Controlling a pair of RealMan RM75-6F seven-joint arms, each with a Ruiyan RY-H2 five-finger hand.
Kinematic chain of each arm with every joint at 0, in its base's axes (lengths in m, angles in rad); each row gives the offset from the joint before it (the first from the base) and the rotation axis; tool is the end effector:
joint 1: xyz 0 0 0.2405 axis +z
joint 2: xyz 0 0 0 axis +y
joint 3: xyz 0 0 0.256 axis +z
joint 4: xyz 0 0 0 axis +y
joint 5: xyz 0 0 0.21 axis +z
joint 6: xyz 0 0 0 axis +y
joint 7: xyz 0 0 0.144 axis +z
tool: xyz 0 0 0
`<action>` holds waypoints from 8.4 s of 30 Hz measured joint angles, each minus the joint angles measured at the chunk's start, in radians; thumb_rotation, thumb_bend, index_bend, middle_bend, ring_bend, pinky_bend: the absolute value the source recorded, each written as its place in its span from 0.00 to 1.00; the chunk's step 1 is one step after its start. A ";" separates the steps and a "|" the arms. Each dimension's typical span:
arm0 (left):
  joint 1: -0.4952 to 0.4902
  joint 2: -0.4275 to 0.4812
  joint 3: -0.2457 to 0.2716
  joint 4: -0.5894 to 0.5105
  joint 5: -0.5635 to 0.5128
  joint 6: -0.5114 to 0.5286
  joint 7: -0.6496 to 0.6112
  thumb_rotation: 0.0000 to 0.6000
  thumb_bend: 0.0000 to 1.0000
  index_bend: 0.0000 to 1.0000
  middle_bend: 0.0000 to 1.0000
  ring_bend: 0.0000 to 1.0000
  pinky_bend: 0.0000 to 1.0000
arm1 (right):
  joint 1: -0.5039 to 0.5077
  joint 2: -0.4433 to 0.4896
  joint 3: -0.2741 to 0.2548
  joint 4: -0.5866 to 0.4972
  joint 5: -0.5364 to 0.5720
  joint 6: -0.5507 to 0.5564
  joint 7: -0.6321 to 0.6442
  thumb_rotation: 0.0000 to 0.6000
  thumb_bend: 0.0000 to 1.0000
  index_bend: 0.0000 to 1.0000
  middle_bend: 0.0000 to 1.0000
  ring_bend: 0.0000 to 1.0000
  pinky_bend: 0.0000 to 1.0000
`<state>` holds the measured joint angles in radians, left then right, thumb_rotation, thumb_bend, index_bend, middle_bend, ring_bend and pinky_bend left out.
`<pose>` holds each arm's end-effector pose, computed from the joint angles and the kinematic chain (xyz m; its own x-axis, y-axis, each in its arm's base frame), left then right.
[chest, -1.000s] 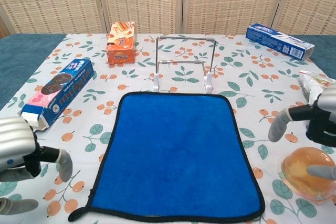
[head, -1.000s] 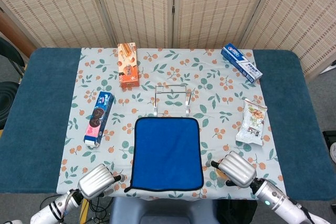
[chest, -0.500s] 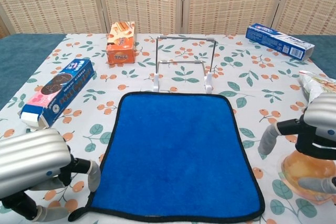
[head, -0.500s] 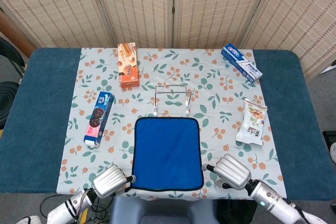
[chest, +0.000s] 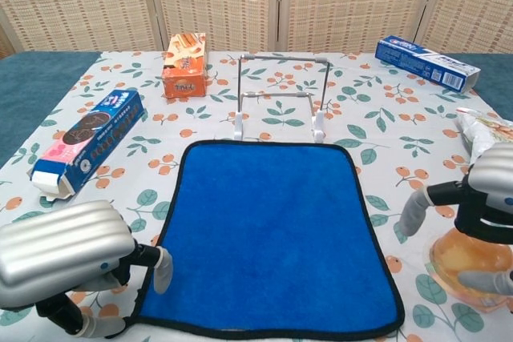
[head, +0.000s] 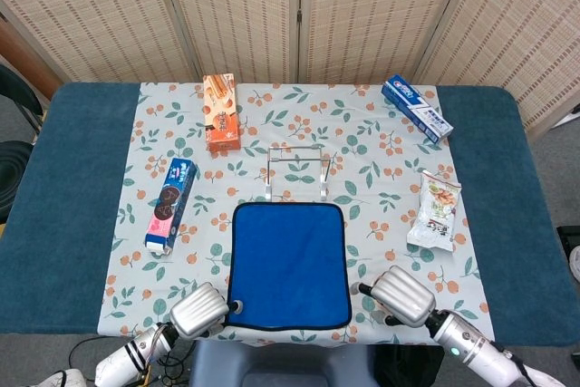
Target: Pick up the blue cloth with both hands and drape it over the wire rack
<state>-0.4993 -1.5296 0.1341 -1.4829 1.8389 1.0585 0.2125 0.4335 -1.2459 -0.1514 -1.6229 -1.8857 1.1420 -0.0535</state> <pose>-0.1885 0.1964 -0.0451 0.6268 0.2415 0.7408 0.5908 -0.7672 -0.2498 -0.2205 -0.1933 0.0365 0.5744 -0.2984 0.7622 -0.6891 -0.6788 0.2536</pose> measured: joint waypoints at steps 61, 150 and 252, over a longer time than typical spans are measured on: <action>-0.044 -0.056 0.014 0.035 -0.080 0.025 -0.064 1.00 0.37 0.57 1.00 0.96 1.00 | 0.101 -0.199 -0.049 0.144 -0.042 -0.103 -0.067 1.00 0.28 0.37 0.93 0.90 1.00; -0.257 0.263 -0.335 -0.313 -0.377 -0.078 -0.197 1.00 0.37 0.58 1.00 0.96 1.00 | 0.171 -0.025 0.238 0.023 0.118 0.179 -0.049 1.00 0.55 0.73 0.94 0.91 1.00; -0.850 -0.130 -0.488 0.568 -1.507 -0.295 0.416 1.00 0.37 0.55 1.00 0.93 1.00 | 0.650 -0.481 0.451 0.928 0.607 -0.277 -0.235 1.00 0.54 0.73 0.94 0.91 1.00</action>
<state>-1.3489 -1.6600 -0.3542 -0.9144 0.3320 0.7631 0.6285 1.0831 -1.7266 0.2993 -0.6952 -1.2783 0.8649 -0.2886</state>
